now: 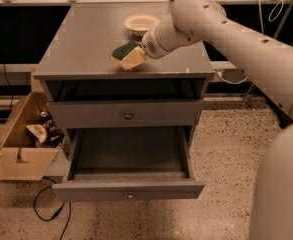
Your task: Place sponge into middle drawer
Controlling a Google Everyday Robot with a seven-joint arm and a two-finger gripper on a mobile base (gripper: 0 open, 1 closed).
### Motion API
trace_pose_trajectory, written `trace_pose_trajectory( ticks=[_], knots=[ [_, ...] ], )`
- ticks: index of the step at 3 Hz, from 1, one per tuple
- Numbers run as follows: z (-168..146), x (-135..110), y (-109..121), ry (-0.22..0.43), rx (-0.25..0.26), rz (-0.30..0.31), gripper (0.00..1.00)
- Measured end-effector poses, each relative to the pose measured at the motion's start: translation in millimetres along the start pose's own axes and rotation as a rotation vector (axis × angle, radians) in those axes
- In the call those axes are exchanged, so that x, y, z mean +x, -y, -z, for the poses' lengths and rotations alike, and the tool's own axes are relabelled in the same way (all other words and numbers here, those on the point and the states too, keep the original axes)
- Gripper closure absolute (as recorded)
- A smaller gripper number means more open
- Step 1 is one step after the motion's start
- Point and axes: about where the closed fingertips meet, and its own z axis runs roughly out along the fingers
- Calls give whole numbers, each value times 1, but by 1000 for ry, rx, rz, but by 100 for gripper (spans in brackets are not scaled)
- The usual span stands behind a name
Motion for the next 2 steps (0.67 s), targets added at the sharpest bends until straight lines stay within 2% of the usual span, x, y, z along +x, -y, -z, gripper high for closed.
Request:
trace_pose_trajectory(
  ticks=[1,2],
  knots=[
    [40,14,4,62,13,0,100],
    [40,14,4,62,13,0,100]
  ],
)
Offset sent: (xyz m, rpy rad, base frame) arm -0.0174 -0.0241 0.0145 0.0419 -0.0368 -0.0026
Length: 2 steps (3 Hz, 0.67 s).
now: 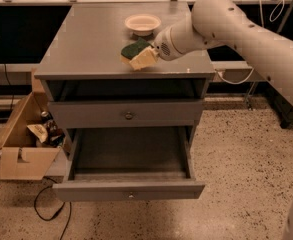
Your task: Place sponge into middle drawer
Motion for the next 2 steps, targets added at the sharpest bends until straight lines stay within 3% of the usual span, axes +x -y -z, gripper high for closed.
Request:
trace_pose_trajectory(
  ticks=[1,2],
  knots=[
    [-7,7,-4,-39,-38,12,100],
    [10,27,-36,-75,-119,57,100]
  ],
)
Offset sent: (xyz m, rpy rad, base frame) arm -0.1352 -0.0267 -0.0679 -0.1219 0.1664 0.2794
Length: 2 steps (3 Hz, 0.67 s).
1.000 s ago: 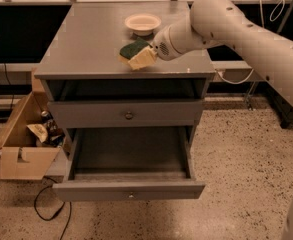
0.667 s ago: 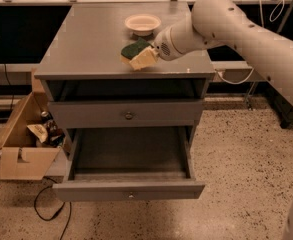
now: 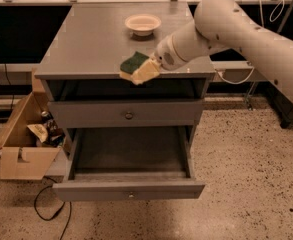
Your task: Place sponge into middle drawer
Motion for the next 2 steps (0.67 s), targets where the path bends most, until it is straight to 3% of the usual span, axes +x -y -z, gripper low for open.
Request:
trace_pose_trajectory(
  ticks=[1,2],
  knots=[
    [19,70,-63,-63,-78,4,100],
    [13,132,-101,-159,-120,-52,100]
  ],
)
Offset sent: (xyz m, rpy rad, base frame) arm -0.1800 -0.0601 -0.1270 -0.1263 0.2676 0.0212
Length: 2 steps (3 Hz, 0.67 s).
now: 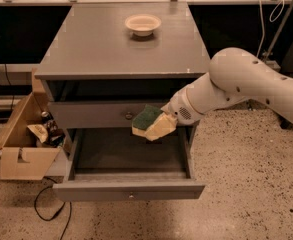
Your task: Place sponge into middle drawer
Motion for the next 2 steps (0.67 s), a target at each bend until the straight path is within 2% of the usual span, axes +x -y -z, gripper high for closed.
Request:
trace_pose_trajectory(
  ticks=[1,2],
  knots=[
    [0,0,0,0,0,0,100],
    [-71,37,-3,-3,-93,-30,100]
  ],
)
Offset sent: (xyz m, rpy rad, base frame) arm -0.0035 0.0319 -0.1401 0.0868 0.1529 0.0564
